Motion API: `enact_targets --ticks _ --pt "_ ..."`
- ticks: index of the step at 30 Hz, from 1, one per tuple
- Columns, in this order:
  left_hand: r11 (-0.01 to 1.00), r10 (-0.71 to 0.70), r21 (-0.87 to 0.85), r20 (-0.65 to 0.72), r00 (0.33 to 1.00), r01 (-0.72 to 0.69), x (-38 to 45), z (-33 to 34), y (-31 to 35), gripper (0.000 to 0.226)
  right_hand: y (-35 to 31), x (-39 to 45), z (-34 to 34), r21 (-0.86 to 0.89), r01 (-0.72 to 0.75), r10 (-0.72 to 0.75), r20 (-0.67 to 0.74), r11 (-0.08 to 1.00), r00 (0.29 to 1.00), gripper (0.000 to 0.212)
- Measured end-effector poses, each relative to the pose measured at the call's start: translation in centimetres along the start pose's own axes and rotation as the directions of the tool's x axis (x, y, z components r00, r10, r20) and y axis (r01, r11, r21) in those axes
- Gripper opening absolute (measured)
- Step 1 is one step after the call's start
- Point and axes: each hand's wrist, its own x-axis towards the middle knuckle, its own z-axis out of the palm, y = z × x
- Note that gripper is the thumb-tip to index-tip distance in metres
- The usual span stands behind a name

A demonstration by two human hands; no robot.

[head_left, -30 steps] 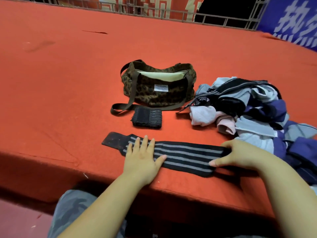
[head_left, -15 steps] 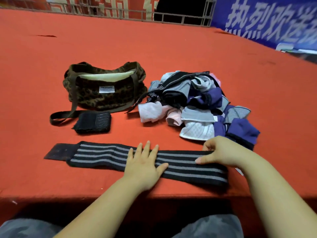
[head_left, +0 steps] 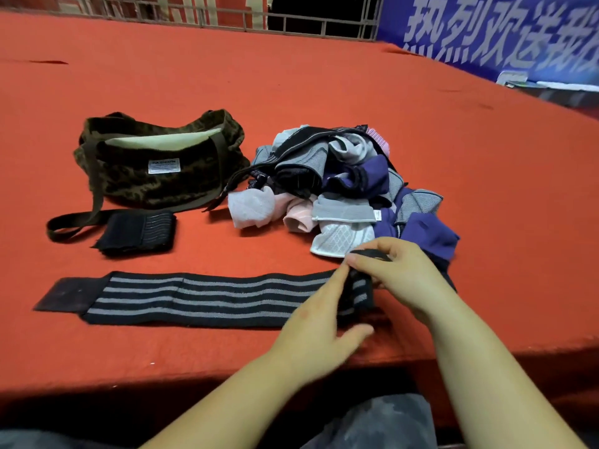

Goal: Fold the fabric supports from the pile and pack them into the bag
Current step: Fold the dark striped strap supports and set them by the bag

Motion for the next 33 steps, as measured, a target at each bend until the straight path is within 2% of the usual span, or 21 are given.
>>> enact_targets --ticks 3,6,8,10,13,15,17,19,25,29,33 --pt "0.957 -0.147 -0.285 -0.296 0.944 0.060 0.4 -0.8 -0.6 0.047 -0.9 -0.1 1.9 0.007 0.088 -0.088 0.003 0.996 0.996 0.014" --pt "0.752 -0.395 -0.650 -0.314 0.863 0.108 0.2 -2.9 -1.3 0.021 -1.3 0.2 4.1 0.009 0.100 -0.100 0.027 0.995 0.995 0.020" --pt "0.643 -0.490 -0.758 -0.296 0.820 0.111 -0.4 -4.7 -1.7 0.017 -1.4 0.5 6.0 -0.042 0.095 -0.093 0.059 0.995 0.994 0.025" --pt "0.624 -0.539 -0.772 -0.313 0.782 0.121 -1.0 -6.6 -2.3 0.021 -1.7 0.9 8.0 -0.104 0.126 -0.116 0.103 0.987 0.988 0.022" --pt "0.748 -0.541 -0.640 -0.430 0.723 0.180 -2.6 -10.0 -3.9 0.022 -2.6 1.6 11.1 -0.158 0.159 -0.134 0.157 0.975 0.978 0.010" --pt "0.839 -0.505 -0.475 -0.501 0.703 0.265 -4.0 -12.4 -5.5 0.021 -3.4 2.2 13.3 -0.234 0.182 -0.147 0.158 0.955 0.976 0.008" --pt "0.890 -0.455 -0.258 -0.564 0.689 0.376 -5.7 -14.7 -7.6 0.023 -4.3 2.7 15.6 -0.296 0.210 -0.167 0.164 0.932 0.972 0.009" --pt "0.871 -0.427 -0.091 -0.630 0.649 0.484 -7.4 -16.8 -9.7 0.028 -5.2 3.0 18.1 -0.360 0.232 -0.179 0.173 0.904 0.968 0.011" --pt "0.742 -0.486 -0.060 -0.735 0.473 0.668 -10.8 -22.2 -13.7 0.023 -7.6 3.5 25.5 -0.473 0.311 -0.228 0.224 0.825 0.947 0.021" --pt "0.644 -0.487 0.037 -0.751 0.447 0.764 -12.2 -24.1 -15.1 0.026 -8.5 3.7 28.9 -0.542 0.323 -0.213 0.256 0.776 0.943 0.028" --pt "0.596 -0.481 0.085 -0.759 0.439 0.799 -12.8 -24.6 -15.8 0.026 -8.4 3.9 30.4 -0.581 0.306 -0.179 0.267 0.754 0.947 0.029"
